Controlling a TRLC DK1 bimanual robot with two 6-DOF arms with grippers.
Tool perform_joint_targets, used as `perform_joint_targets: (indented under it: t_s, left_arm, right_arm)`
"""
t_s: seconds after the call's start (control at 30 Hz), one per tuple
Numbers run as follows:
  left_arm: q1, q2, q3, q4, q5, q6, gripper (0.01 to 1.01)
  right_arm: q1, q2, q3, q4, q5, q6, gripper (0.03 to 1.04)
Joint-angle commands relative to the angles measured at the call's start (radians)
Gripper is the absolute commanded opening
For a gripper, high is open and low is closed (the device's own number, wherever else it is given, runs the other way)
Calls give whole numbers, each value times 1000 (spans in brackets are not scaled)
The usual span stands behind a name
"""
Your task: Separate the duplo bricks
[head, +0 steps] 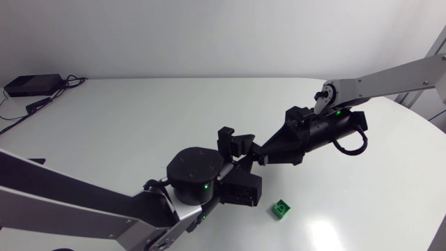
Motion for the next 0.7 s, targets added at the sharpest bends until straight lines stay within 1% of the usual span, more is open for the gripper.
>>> perform_joint_targets:
  t_s: [0.0,0.1,0.23,0.5,0.57,0.63,0.67]
  left_arm:
    - [-14,-34,16,18,-5,18,548]
    - [-17,-43,10,18,-5,18,543]
    - [-30,-71,1,18,-9,18,369]
    - [-33,-94,-18,13,-11,23,339]
    - [-28,-101,-19,7,-9,27,336]
    - [-22,-113,-19,4,-8,35,333]
    - [-19,-123,-19,2,-6,35,333]
  right_arm:
    - [-19,19,-10,-28,-18,3,162]
    - [-28,24,-8,-30,-20,1,162]
    - [-30,25,-8,-36,-27,-5,162]
    - [-39,10,-14,-61,-44,-33,166]
    - [-49,4,-16,-61,-47,-34,184]
    - [-56,-4,-16,-62,-47,-39,384]
    - [-57,-13,-17,-64,-47,-40,511]
